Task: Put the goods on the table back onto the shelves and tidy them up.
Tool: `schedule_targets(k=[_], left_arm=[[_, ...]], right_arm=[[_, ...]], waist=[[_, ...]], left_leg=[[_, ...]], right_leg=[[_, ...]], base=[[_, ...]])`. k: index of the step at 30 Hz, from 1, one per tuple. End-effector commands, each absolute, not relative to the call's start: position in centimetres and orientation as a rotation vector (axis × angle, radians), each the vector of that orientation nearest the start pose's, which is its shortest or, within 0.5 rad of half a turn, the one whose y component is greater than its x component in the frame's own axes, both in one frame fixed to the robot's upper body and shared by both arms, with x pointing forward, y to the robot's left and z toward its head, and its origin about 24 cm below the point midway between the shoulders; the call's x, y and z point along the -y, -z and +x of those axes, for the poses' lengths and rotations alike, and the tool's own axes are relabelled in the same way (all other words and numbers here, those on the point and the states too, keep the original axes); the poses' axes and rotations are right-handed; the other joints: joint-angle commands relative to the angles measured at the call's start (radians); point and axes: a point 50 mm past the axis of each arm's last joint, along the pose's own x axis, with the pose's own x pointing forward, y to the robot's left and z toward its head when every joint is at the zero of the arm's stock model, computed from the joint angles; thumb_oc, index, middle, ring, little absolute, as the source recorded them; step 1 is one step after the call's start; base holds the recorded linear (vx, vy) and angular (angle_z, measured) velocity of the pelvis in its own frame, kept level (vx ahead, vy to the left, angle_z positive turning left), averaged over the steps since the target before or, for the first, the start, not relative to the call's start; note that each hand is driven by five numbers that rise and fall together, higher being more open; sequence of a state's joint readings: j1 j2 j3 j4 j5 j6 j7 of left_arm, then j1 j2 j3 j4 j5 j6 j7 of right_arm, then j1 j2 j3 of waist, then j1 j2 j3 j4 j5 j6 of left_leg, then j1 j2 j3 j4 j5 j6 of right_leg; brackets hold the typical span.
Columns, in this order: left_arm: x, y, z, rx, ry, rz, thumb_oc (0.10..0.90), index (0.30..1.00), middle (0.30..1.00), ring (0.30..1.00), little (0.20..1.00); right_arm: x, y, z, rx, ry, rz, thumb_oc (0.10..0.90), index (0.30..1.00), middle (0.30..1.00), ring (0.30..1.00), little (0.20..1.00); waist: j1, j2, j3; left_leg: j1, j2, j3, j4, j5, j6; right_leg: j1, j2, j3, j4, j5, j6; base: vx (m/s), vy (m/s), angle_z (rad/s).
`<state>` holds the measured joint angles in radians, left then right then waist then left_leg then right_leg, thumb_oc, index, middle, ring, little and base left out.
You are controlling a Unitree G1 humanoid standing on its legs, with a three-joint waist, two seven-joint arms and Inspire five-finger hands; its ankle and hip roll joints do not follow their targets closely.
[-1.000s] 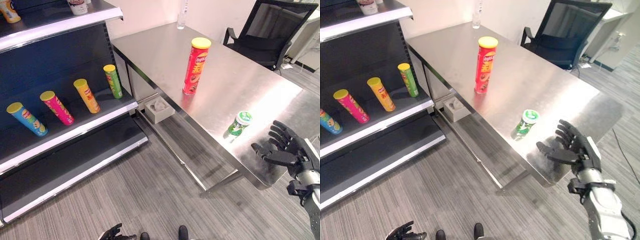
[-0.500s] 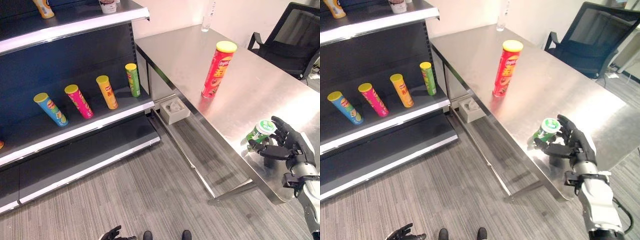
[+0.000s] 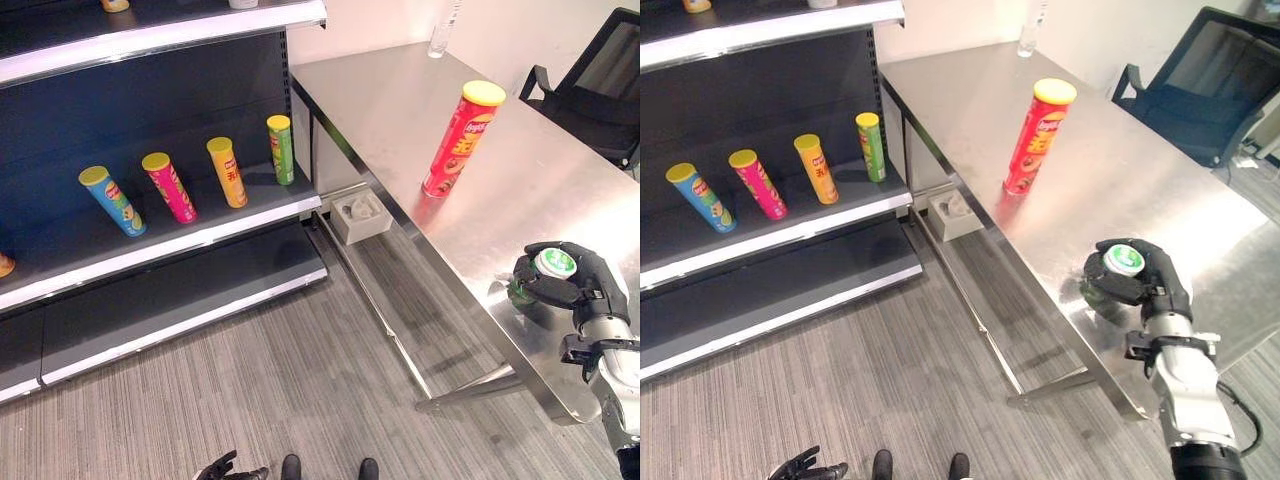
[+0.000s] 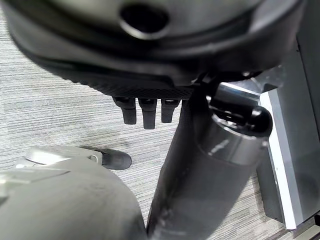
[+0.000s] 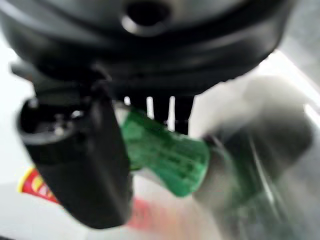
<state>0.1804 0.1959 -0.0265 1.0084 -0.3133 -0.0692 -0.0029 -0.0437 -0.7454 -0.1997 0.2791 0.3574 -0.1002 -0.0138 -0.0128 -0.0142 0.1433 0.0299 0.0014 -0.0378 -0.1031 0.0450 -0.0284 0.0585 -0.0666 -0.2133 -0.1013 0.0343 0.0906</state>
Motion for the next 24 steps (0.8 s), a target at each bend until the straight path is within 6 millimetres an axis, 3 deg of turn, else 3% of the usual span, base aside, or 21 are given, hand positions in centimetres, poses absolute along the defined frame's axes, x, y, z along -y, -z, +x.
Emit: schedule_targets(k=[1, 3, 5, 6, 7, 9, 12, 13, 16, 17, 18, 19, 21, 24], left_arm=[[-24.7, 15.0, 8.6, -1.025, -0.322, -0.023, 0.8, 0.9, 0.9, 0.9, 0.9], [-24.7, 15.0, 8.6, -1.024, -0.323, -0.022, 0.8, 0.9, 0.9, 0.9, 0.9], [-25.1, 14.9, 8.6, -1.027, -0.335, -0.013, 0.8, 0.9, 0.9, 0.9, 0.9], [-25.2, 14.9, 8.7, -1.026, -0.33, -0.003, 0.8, 0.9, 0.9, 0.9, 0.9], [-25.2, 14.9, 8.7, -1.026, -0.33, -0.003, 0.8, 0.9, 0.9, 0.9, 0.9], [-25.1, 14.7, 9.2, -1.005, -0.308, 0.01, 0.8, 0.9, 0.9, 0.9, 0.9], [-24.9, 14.6, 9.5, -0.993, -0.291, 0.008, 0.8, 0.9, 0.9, 0.9, 0.9], [-24.8, 14.5, 9.8, -0.982, -0.287, 0.005, 0.8, 0.9, 0.9, 0.9, 0.9], [-24.7, 13.9, 11.1, -0.932, -0.276, -0.001, 0.8, 0.9, 0.9, 0.9, 0.9], [-24.6, 13.9, 11.2, -0.929, -0.278, -0.005, 0.8, 0.9, 0.9, 0.9, 0.9], [-24.5, 14.0, 11.1, -0.929, -0.286, -0.017, 0.8, 0.9, 0.9, 0.9, 0.9], [-24.4, 14.0, 11.2, -0.927, -0.287, -0.023, 0.8, 0.9, 0.9, 0.9, 0.9], [-24.6, 14.1, 10.9, -0.936, -0.288, -0.013, 0.8, 0.9, 0.9, 0.9, 0.9], [-25.1, 14.0, 10.9, -0.94, -0.294, 0.017, 0.8, 0.9, 0.9, 0.9, 0.9]], right_arm=[[34.8, -17.0, 25.6, 0.298, 0.324, -0.499, 0.4, 0.3, 0.3, 0.3, 0.3], [34.8, -17.4, 25.4, 0.315, 0.331, -0.507, 0.4, 0.3, 0.3, 0.3, 0.3], [34.6, -20.6, 24.5, 0.46, 0.365, -0.541, 0.4, 0.3, 0.3, 0.3, 0.3], [33.7, -23.1, 24.0, 0.586, 0.351, -0.544, 0.4, 0.3, 0.3, 0.3, 0.3], [33.7, -23.1, 24.0, 0.586, 0.351, -0.544, 0.4, 0.3, 0.3, 0.3, 0.3], [32.0, -26.7, 23.6, 0.782, 0.306, -0.509, 0.4, 0.3, 0.3, 0.3, 0.3], [30.7, -28.4, 23.5, 0.888, 0.263, -0.458, 0.4, 0.3, 0.3, 0.3, 0.3], [29.3, -30.0, 23.5, 1.003, 0.226, -0.384, 0.4, 0.3, 0.3, 0.3, 0.3], [27.9, -33.2, 22.8, 1.165, 0.201, -0.344, 0.4, 0.3, 0.3, 0.3, 0.3], [27.8, -33.4, 22.9, 1.169, 0.199, -0.343, 0.4, 0.3, 0.3, 0.3, 0.3], [26.6, -36.7, 22.4, 1.279, 0.187, -0.397, 0.4, 0.3, 0.3, 0.3, 0.3], [26.4, -36.9, 22.5, 1.283, 0.182, -0.398, 0.4, 0.3, 0.3, 0.3, 0.3], [25.4, -38.4, 22.6, 1.324, 0.142, -0.409, 0.4, 0.3, 0.3, 0.3, 0.3], [24.9, -40.1, 22.7, 1.336, 0.129, -0.45, 0.4, 0.3, 0.3, 0.3, 0.3]], waist=[[0.035, -0.022, -0.023], [0.034, -0.023, -0.023], [0.025, -0.025, -0.029], [0.022, -0.026, -0.032], [0.022, -0.026, -0.032], [0.025, -0.026, -0.037], [0.028, -0.026, -0.037], [0.043, -0.032, -0.022], [0.069, -0.052, 0.021], [0.06, -0.05, 0.022], [0.085, -0.055, 0.017], [0.08, -0.052, 0.018], [0.091, -0.055, 0.003], [0.1, -0.072, -0.015]], left_leg=[[0.024, 0.044, 0.055, 0.016, -0.064, -0.076], [0.024, 0.045, 0.055, 0.016, -0.064, -0.077], [0.027, 0.05, 0.056, 0.016, -0.064, -0.081], [0.028, 0.055, 0.057, 0.016, -0.063, -0.083], [0.028, 0.055, 0.057, 0.016, -0.063, -0.083], [0.028, 0.06, 0.055, 0.016, -0.059, -0.089], [0.024, 0.065, 0.043, 0.016, -0.05, -0.089], [0.014, 0.074, 0.031, 0.05, -0.048, -0.092], [-0.091, 0.063, 0.022, 0.209, -0.065, -0.119], [-0.106, 0.062, 0.015, 0.23, -0.074, -0.119], [-0.136, 0.109, 0.042, 0.228, -0.049, -0.137], [-0.136, 0.109, 0.042, 0.221, -0.042, -0.136], [-0.154, 0.156, 0.038, 0.147, 0.018, -0.153], [-0.218, 0.242, 0.076, 0.029, 0.06, -0.174]], right_leg=[[0.041, -0.034, 0.035, 0.014, -0.083, 0.09], [0.041, -0.033, 0.035, 0.014, -0.083, 0.089], [0.045, -0.028, 0.034, 0.014, -0.088, 0.088], [0.044, -0.024, 0.035, 0.014, -0.091, 0.086], [0.044, -0.024, 0.036, 0.014, -0.091, 0.086], [0.045, -0.016, 0.041, 0.014, -0.096, 0.081], [0.043, -0.007, 0.043, 0.016, -0.096, 0.074], [0.048, 0.0, 0.051, 0.026, -0.107, 0.064], [0.058, -0.013, 0.017, 0.039, -0.124, 0.045], [0.057, -0.013, 0.011, 0.039, -0.124, 0.045], [0.089, -0.015, -0.03, 0.023, -0.13, 0.052], [0.087, -0.015, -0.031, 0.022, -0.126, 0.052], [0.092, -0.02, -0.04, 0.021, -0.132, 0.063], [0.115, -0.048, -0.05, 0.016, -0.169, 0.083]], base=[[-0.01, -0.022, 0.08], [-0.02, -0.033, 0.06], [-0.04, -0.104, 0.04], [-0.03, -0.089, 0.01], [-0.03, -0.088, -0.04], [-0.02, -0.073, -0.03], [-0.05, -0.065, 0.03], [-0.06, -0.084, 0.08], [-0.11, -0.07, 0.17], [0.01, 0.072, 0.98], [0.04, 0.086, 1.19], [0.08, 0.148, 1.17], [0.08, 0.15, 0.64], [0.17, 0.217, 0.25]])
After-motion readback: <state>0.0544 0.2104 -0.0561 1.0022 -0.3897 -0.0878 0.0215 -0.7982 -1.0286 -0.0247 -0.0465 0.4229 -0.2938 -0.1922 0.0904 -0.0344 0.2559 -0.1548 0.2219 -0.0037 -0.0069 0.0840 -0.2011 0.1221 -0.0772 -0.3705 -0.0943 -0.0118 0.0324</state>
